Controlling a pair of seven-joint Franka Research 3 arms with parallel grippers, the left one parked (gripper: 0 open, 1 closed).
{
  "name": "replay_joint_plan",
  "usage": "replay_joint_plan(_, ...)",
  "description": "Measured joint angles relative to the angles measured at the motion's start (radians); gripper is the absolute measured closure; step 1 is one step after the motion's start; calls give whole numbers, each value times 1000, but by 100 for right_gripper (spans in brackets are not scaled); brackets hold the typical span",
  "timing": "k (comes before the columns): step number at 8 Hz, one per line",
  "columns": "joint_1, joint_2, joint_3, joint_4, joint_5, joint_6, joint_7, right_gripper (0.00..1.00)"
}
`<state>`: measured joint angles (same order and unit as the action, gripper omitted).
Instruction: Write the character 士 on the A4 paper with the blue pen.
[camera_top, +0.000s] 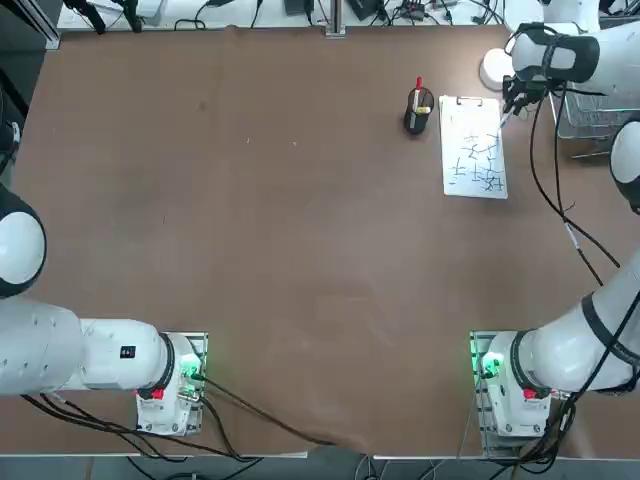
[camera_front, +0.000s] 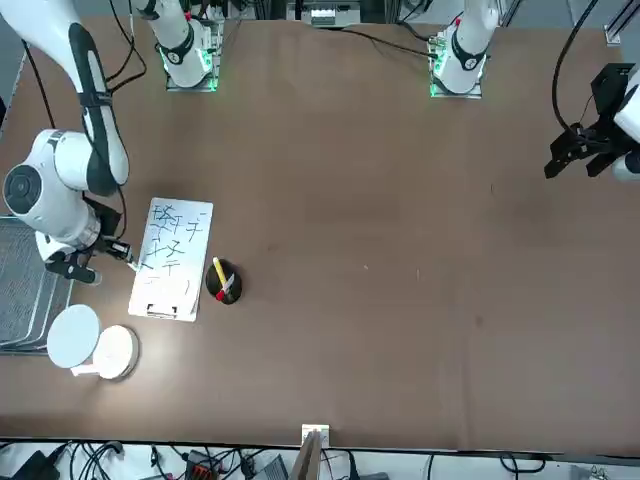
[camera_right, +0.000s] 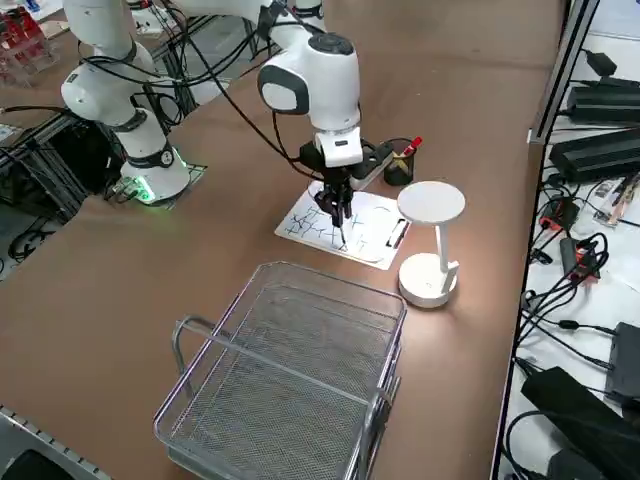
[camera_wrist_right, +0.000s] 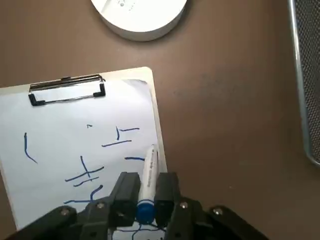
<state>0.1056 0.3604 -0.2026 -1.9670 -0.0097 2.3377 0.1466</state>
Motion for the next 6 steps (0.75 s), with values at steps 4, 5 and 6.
replay_joint_plan(4, -2, 1, -1, -3, 0, 2, 0, 79)
replay_joint_plan(5, -2, 2, -1, -5, 0, 6, 0, 79)
replay_joint_plan(6, -2, 3, -2, -6, 0, 8, 0, 79)
